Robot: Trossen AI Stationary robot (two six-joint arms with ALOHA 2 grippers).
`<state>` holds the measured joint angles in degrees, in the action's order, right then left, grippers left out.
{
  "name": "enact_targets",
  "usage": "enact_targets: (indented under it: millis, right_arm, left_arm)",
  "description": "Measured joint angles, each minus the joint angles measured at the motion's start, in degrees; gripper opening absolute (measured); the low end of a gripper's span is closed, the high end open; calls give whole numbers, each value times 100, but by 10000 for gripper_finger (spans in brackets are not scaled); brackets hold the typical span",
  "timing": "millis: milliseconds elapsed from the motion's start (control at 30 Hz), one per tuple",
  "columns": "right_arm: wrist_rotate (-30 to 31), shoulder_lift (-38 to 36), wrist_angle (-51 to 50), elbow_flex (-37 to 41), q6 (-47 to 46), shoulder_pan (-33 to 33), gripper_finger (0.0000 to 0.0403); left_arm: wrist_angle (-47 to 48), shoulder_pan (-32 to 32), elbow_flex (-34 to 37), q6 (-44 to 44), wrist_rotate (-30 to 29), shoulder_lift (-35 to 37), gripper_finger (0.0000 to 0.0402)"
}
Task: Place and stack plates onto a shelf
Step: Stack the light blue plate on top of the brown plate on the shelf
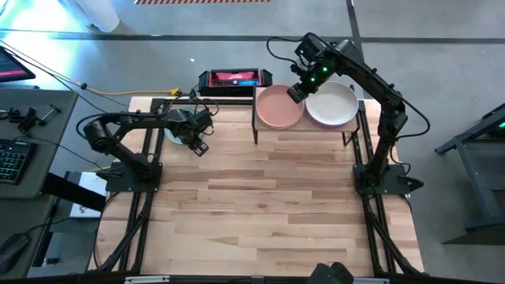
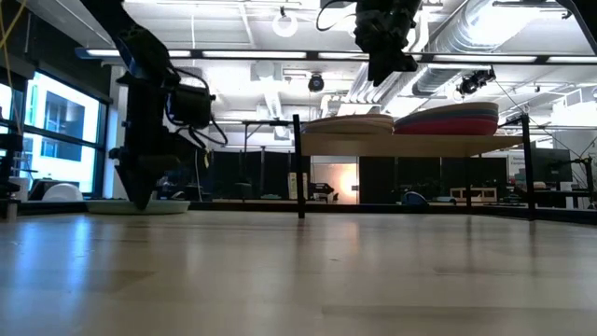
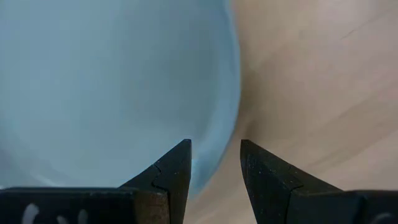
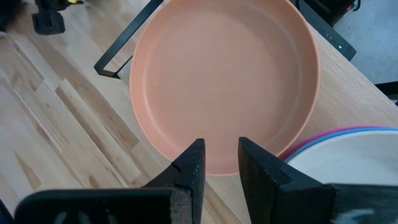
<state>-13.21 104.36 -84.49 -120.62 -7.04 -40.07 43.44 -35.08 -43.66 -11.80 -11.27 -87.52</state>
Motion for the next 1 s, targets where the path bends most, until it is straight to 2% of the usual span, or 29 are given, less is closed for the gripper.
enact_targets:
  millis: [333, 467, 667, 833, 1000]
  right_arm:
    - [3, 0, 7, 0, 2, 0, 74]
    - [13, 0, 20, 0, 2, 0, 74]
    - [17, 0, 159, 2, 2, 0, 74]
    - [23, 0, 233, 2, 2, 0, 74]
    - [28, 0, 245, 2, 4, 0, 74]
  left_arm:
    - [-24, -21, -31, -10, -41, -361, 125]
    - [-34, -15, -24, -5, -42, -349, 93]
    - [-28, 28, -20, 169, -131, -356, 13]
    - [195, 156, -127, 288, -195, -383, 11]
    - [719, 388, -564, 402, -185, -303, 3]
